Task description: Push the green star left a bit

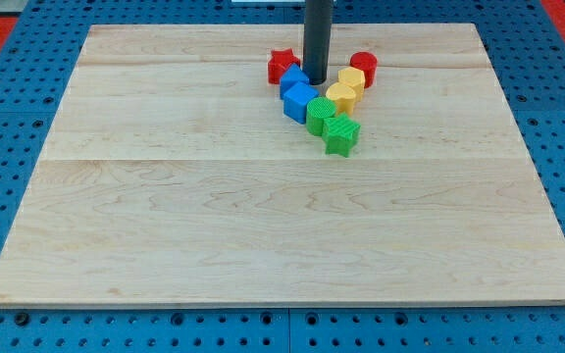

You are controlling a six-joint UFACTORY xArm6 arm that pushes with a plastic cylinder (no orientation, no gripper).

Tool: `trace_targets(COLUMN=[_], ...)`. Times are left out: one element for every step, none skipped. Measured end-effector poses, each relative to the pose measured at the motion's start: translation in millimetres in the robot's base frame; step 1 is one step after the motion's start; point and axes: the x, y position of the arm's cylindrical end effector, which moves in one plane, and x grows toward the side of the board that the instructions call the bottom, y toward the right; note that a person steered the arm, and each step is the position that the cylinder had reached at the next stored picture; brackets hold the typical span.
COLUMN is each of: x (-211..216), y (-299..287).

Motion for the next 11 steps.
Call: trace_targets(x=[-5, -38, -68, -81, -81, -76, -71, -41, -5, -3, 35], y=[4, 17, 15, 16, 55, 119, 141, 151, 153, 153, 164])
